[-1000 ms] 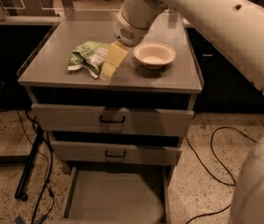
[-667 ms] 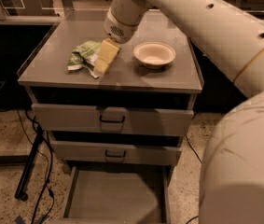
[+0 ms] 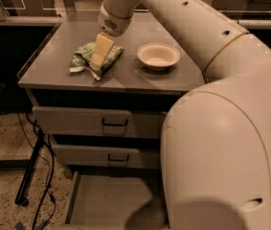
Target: Place green jalapeno chip bag into bottom drawer
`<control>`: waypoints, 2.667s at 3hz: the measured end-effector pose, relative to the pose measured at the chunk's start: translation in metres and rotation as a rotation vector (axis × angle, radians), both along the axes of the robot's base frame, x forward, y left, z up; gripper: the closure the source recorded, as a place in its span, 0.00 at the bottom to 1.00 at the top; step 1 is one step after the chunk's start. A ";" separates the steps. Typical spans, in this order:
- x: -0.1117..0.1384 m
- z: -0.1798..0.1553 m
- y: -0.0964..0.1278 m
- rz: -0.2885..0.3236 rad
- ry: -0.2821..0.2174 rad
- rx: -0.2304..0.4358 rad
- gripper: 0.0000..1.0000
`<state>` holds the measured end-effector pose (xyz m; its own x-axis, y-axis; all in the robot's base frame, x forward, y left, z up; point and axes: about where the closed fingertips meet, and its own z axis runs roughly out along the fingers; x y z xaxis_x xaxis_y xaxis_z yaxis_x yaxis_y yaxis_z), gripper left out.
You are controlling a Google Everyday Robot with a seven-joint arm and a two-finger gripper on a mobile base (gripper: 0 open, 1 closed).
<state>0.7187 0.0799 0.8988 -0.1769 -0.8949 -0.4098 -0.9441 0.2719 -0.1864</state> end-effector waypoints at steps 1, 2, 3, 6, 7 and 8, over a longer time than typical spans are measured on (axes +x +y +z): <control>0.001 -0.003 0.003 -0.004 0.035 0.028 0.00; 0.005 -0.021 0.017 -0.006 0.111 0.063 0.00; 0.013 -0.039 0.033 -0.003 0.176 0.079 0.00; 0.027 -0.067 0.048 -0.014 0.258 0.120 0.41; 0.027 -0.067 0.048 -0.014 0.258 0.120 0.63; 0.027 -0.067 0.048 -0.014 0.258 0.120 0.87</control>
Offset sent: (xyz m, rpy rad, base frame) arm 0.0171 0.0321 -0.0376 0.1147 0.2190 -0.0132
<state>0.7457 0.1281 0.8316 -0.3014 -0.8395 -0.4522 -0.9520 0.2912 0.0938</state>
